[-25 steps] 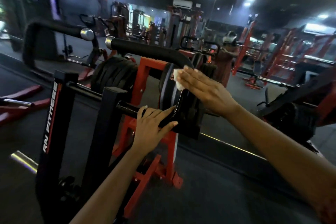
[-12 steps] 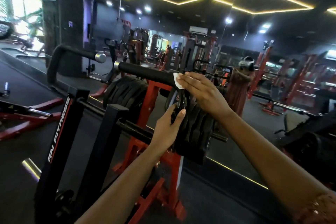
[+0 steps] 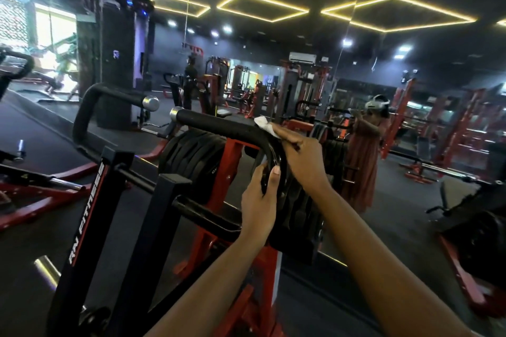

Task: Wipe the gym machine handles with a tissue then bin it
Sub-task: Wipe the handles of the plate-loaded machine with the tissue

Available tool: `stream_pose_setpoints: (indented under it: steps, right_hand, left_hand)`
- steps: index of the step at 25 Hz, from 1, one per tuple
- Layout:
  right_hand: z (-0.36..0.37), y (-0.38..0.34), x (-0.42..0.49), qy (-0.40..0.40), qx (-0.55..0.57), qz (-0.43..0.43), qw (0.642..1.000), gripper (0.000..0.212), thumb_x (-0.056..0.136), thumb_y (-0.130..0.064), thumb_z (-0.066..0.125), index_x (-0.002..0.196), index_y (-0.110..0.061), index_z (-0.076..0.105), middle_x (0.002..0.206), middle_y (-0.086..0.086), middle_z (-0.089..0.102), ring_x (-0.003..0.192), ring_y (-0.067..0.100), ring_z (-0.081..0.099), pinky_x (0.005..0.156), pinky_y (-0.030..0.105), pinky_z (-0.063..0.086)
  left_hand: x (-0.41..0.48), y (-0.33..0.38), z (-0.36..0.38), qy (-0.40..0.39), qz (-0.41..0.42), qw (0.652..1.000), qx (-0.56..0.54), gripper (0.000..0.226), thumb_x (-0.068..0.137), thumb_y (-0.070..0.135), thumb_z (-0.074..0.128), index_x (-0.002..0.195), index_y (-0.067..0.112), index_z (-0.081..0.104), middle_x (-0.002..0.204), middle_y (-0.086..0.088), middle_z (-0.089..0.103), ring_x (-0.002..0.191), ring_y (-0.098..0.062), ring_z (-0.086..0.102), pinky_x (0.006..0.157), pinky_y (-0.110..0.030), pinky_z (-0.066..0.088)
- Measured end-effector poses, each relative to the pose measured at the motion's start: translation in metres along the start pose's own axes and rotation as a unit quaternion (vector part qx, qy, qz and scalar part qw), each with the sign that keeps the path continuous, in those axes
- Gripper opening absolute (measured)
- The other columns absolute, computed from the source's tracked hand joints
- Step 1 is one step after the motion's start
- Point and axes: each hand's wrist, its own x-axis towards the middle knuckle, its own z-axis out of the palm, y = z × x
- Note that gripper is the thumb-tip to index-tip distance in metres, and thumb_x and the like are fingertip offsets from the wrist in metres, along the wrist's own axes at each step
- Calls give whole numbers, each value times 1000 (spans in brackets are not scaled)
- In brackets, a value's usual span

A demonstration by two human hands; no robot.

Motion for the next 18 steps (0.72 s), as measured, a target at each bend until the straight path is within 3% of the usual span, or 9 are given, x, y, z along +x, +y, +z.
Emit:
stream_pose_setpoints:
  steps: [3,7,11,12,14,15,18]
  right_hand:
    - [-9,6,-13,-8,-26,-12,1000,35,90,2,50,121,-13,57,114,-6,60,96,-2,57,82,0,42]
    - [-19,14,-32,4,-72,-82,994,35,88,5,52,119,-10,58,113,5,65,104,-10,49,87,-1,37]
    - [-17,-4,17,-95,-144,-159,972,43,82,10,47,118,-8,61,122,6,61,111,-11,39,94,-5,27]
    - [-16,-5,21,-113,-156,-178,965,45,80,10,46,119,-8,60,124,5,59,112,-11,39,96,-4,25]
    - [-19,0,17,-133,-172,-191,957,50,78,11,47,123,-9,56,129,-1,53,116,-4,41,101,0,24]
    - [-23,3,11,-132,-183,-197,954,52,78,12,49,125,-10,54,130,-5,49,118,0,42,102,3,25]
    - [-29,3,6,-143,-205,-221,943,56,75,14,53,126,-10,54,131,-7,46,121,8,46,104,15,31]
  left_hand:
    - [0,-2,0,-5,-2,1000,-15,38,91,52,40,121,33,54,104,18,65,101,6,57,97,-30,45]
    - [1,-5,0,-13,-6,1000,-22,42,90,54,40,126,35,51,106,14,65,102,-2,60,96,-37,48]
    - [3,-7,-10,-49,-9,998,-26,53,84,61,43,133,42,42,124,16,58,115,-9,56,102,-40,44]
    - [5,-7,-14,-61,-1,998,-18,50,86,58,45,134,46,37,125,19,56,114,-5,55,101,-36,44]
    - [5,-6,-22,-81,11,997,1,51,89,48,48,134,54,24,130,26,47,110,12,51,99,-22,41]
    - [4,-6,-24,-87,20,996,12,56,89,46,47,136,53,17,135,23,45,111,13,49,99,-19,39]
    - [-2,-9,-19,-81,76,993,49,61,91,45,40,142,43,7,149,13,30,131,1,37,110,-19,31]
